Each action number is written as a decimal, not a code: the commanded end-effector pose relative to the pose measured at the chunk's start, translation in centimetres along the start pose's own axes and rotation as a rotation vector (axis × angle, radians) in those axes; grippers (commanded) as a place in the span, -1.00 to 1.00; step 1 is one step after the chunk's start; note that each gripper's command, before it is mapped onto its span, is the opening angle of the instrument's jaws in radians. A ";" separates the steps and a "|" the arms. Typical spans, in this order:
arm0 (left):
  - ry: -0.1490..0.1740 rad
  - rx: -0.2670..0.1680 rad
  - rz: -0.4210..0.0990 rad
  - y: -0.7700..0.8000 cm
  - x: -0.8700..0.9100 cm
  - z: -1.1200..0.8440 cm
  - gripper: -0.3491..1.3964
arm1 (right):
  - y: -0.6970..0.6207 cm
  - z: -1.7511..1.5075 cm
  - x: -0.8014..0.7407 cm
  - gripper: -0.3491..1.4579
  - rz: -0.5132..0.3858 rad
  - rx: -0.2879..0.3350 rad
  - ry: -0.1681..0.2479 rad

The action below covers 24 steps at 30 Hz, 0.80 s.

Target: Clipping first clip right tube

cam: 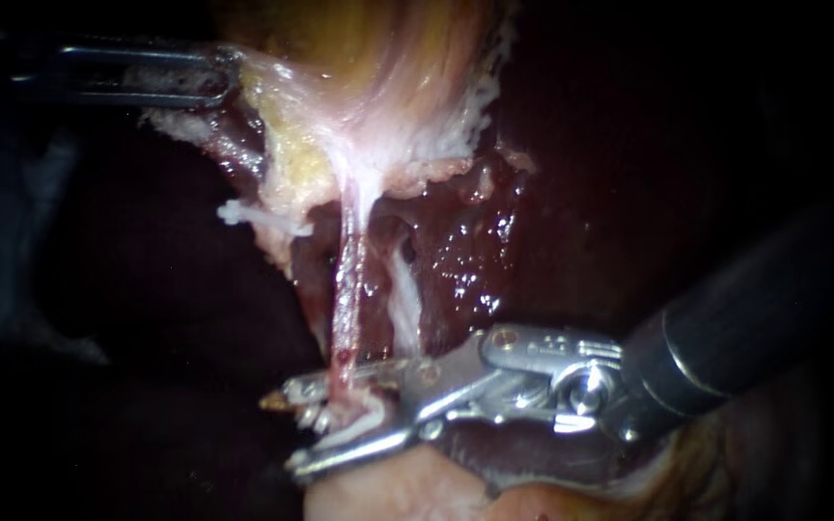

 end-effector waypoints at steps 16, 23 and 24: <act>0.000 -0.001 0.000 0.00 0.00 0.00 -1.00 | 0.04 -0.11 0.03 -0.74 0.028 -0.029 0.008; 0.000 -0.001 0.000 0.00 0.00 0.00 -1.00 | 0.11 -0.18 -0.01 -1.00 0.098 -0.035 0.011; 0.000 -0.001 0.000 0.00 0.00 0.00 -1.00 | 0.12 -0.20 -0.02 -1.00 0.103 -0.035 0.011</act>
